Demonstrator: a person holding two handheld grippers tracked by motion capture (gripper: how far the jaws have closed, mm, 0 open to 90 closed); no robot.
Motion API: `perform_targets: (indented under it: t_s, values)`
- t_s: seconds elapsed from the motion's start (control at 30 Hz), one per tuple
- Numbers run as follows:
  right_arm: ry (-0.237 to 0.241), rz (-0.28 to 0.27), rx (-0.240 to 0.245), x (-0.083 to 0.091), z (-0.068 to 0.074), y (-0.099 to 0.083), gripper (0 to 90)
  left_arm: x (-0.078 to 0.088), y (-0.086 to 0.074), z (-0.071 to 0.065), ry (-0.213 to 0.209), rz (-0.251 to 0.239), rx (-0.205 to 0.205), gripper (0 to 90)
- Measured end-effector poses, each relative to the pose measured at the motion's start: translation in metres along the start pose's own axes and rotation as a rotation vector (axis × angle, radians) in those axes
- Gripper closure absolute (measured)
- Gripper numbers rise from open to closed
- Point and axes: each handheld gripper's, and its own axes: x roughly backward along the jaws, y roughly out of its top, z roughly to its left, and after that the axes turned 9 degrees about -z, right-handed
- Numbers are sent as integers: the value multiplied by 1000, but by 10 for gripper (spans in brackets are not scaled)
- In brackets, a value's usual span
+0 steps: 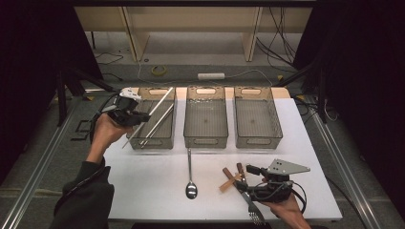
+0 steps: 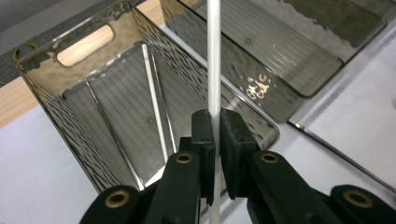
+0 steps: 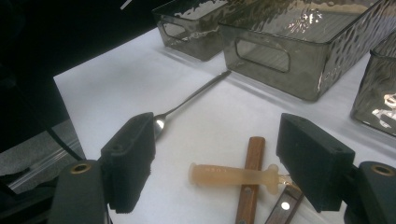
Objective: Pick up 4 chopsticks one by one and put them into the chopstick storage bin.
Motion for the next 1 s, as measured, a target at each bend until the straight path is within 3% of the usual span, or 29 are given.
perform_targets:
  t_s: [0.47,1.0]
  values:
    - [3,0,-3,0,-1,-1,292,-23,20,18,36,-44,36,841]
    - [7,2,-8,-1,-1,-1,292,-45,16,37,81,-79,89,841]
